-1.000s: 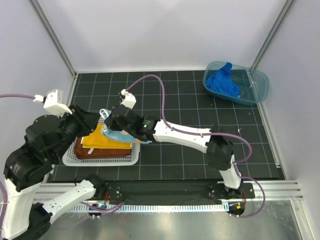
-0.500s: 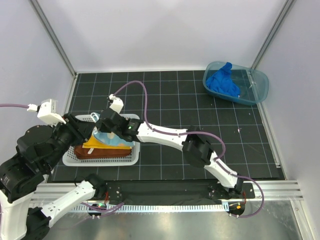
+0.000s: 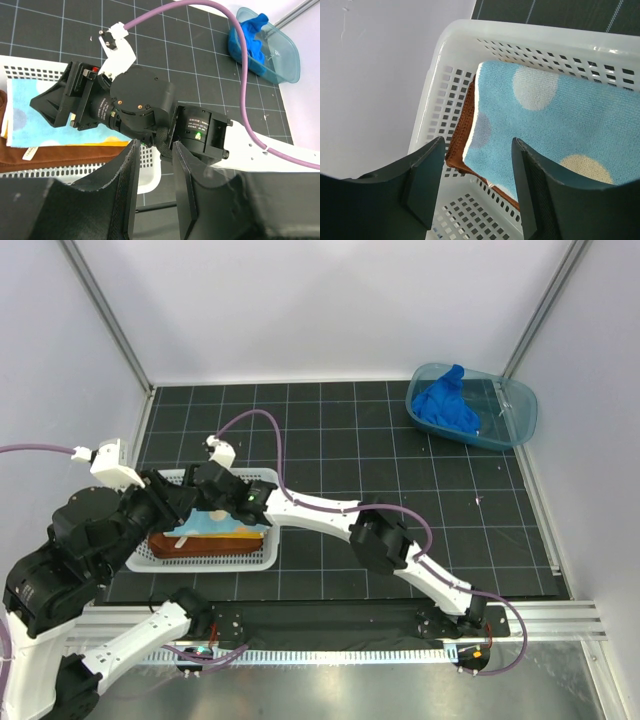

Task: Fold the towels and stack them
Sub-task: Neatly place the folded towel into the bin

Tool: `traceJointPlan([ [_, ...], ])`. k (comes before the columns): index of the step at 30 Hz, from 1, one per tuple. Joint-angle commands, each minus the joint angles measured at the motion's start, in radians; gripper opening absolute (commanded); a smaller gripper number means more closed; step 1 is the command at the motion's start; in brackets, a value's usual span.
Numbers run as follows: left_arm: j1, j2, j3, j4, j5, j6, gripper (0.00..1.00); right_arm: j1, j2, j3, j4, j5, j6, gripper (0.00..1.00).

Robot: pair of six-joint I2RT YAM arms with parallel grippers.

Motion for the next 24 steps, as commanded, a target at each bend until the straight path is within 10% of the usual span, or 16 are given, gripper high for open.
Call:
traceJointPlan([
  [1, 0.005, 0.006, -0.004, 0.032, 0.008, 0.010, 0.36, 0.003, -0.057, 0.052, 0.058, -0.039, -0.066, 0.63],
  [9, 0.005, 0.046, 0.055, 0.049, 0.017, 0.002, 0.37, -0.020, -0.254, -0.091, 0.080, -0.052, -0.164, 0.64],
  [24, -0.001, 0.154, -0.224, 0.352, 0.220, -0.070, 0.35, -0.112, -1.205, -1.037, -0.018, 0.361, -0.315, 0.72],
])
